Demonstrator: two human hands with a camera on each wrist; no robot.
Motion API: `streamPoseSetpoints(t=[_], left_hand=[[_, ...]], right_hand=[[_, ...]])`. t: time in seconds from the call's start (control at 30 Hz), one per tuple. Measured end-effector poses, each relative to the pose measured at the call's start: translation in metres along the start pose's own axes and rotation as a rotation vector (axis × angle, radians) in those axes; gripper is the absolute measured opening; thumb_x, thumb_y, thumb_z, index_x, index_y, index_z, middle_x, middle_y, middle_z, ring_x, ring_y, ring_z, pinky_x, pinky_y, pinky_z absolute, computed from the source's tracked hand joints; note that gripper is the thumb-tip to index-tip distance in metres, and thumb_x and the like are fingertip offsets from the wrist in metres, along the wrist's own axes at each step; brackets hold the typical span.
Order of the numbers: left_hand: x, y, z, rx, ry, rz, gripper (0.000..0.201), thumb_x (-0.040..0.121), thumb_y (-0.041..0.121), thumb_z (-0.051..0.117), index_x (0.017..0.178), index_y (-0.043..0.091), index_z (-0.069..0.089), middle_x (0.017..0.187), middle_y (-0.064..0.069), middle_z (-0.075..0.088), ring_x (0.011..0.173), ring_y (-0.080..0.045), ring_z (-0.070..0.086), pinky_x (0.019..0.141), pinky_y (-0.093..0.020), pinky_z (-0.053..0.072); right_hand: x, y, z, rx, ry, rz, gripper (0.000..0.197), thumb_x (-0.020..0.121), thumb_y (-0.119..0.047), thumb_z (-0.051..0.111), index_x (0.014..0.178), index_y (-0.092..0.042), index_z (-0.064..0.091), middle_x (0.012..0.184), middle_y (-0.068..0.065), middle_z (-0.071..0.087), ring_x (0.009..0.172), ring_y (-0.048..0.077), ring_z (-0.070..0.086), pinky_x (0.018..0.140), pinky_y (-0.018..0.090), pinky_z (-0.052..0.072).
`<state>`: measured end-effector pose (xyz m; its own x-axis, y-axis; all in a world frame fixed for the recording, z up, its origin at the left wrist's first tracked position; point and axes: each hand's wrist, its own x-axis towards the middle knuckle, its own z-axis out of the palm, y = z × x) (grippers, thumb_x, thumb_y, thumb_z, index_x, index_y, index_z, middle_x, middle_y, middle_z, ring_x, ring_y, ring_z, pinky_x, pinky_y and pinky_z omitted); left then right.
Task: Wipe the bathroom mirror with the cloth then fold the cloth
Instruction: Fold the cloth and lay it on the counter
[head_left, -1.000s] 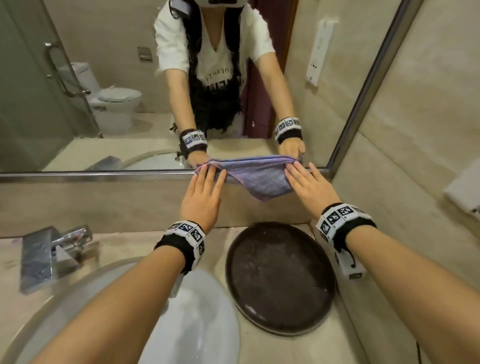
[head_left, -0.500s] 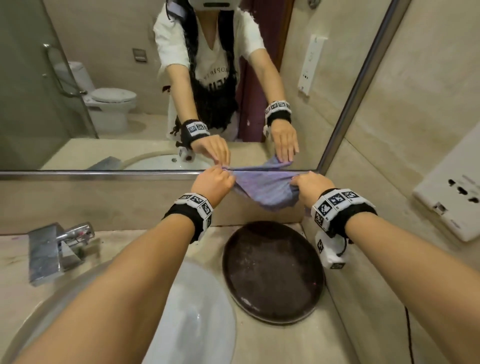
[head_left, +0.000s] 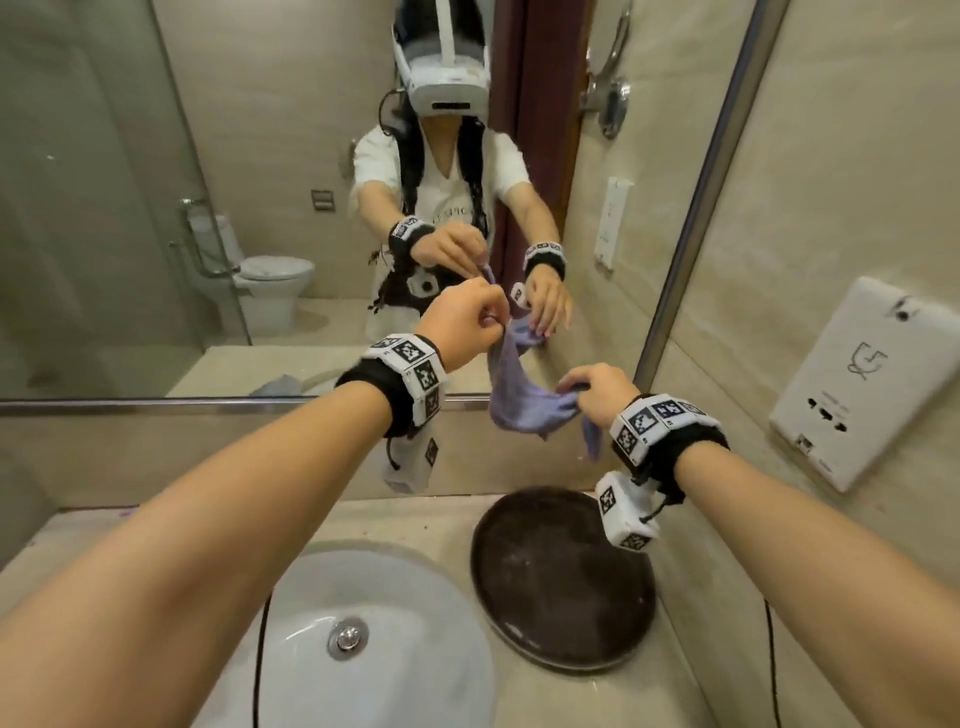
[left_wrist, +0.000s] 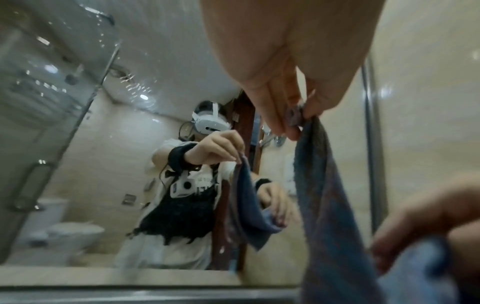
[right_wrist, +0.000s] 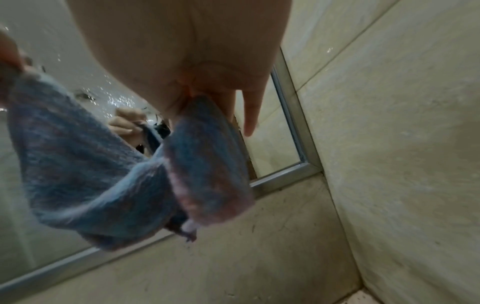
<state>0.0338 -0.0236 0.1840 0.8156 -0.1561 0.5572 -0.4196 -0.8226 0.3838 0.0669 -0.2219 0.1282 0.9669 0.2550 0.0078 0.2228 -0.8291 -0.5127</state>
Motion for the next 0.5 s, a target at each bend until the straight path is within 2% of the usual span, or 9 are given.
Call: streamPoseSetpoints(t=[0.1,0.17,0.23,0.27,0.33,0.43,0.5], left_hand=[[0.012,0.028,-0.018,-0.085,0.053,-0.045,0.01,0.076,0.006,0.062,0.083,0.009,0.068,0.089,-0.011,0.062,0.076,-0.018,0.055,0.074,-0.025,0.043],[0.018,0.043,-0.027,-0.1,0.063,-0.039,0.009,0.076,0.007,0.062,0.082,0.011,0.068,0.089,-0.01,0.064,0.078,-0.018,0.056,0.077,-0.029,0.047],[0.022,0.056,-0.035,-0.114,0.032,-0.037,0.008,0.075,0.008,0.063,0.08,0.012,0.068,0.088,-0.009,0.066,0.079,-0.02,0.058,0.078,-0.032,0.05],[0.022,0.062,-0.038,-0.116,0.006,-0.044,0.008,0.076,0.008,0.063,0.08,0.013,0.069,0.087,-0.009,0.068,0.079,-0.02,0.059,0.077,-0.03,0.049],[0.024,0.07,-0.041,-0.095,-0.042,-0.06,0.009,0.077,0.007,0.063,0.081,0.012,0.07,0.086,-0.008,0.069,0.077,-0.015,0.056,0.074,-0.022,0.044],[0.021,0.079,-0.045,-0.107,-0.033,-0.093,0.011,0.078,0.007,0.062,0.083,0.011,0.071,0.086,-0.005,0.068,0.078,-0.011,0.053,0.074,-0.018,0.039],[0.02,0.082,-0.047,-0.103,-0.02,-0.103,0.01,0.077,0.007,0.062,0.083,0.01,0.071,0.084,-0.004,0.066,0.078,-0.011,0.053,0.074,-0.019,0.039]], right_hand=[[-0.006,-0.012,-0.009,0.132,0.062,-0.047,0.04,0.084,0.009,0.046,0.118,-0.006,0.062,0.12,0.011,0.063,0.113,0.025,0.057,0.09,0.024,0.041],[-0.01,-0.021,-0.019,0.264,0.128,-0.089,0.035,0.084,0.008,0.047,0.115,-0.002,0.062,0.11,0.014,0.065,0.102,0.025,0.059,0.082,0.024,0.043],[-0.015,-0.03,-0.029,0.408,0.136,-0.116,0.027,0.086,0.006,0.047,0.107,-0.001,0.064,0.088,0.006,0.063,0.079,0.018,0.057,0.063,0.018,0.046],[-0.018,-0.035,-0.034,0.471,0.146,-0.118,0.024,0.088,0.005,0.045,0.1,-0.003,0.064,0.077,0.002,0.06,0.068,0.016,0.053,0.052,0.014,0.042],[-0.024,-0.043,-0.044,0.607,0.192,-0.106,0.019,0.092,-0.005,0.045,0.084,-0.009,0.062,0.061,0.003,0.053,0.051,0.016,0.045,0.035,0.012,0.033],[-0.036,-0.05,-0.055,0.701,0.137,-0.135,0.035,0.098,-0.033,0.043,0.073,-0.013,0.056,0.055,0.005,0.052,0.04,0.013,0.045,0.034,0.015,0.03],[-0.044,-0.053,-0.055,0.634,0.043,-0.217,0.034,0.095,-0.04,0.046,0.077,-0.014,0.055,0.062,0.004,0.056,0.045,0.01,0.052,0.042,0.018,0.037]])
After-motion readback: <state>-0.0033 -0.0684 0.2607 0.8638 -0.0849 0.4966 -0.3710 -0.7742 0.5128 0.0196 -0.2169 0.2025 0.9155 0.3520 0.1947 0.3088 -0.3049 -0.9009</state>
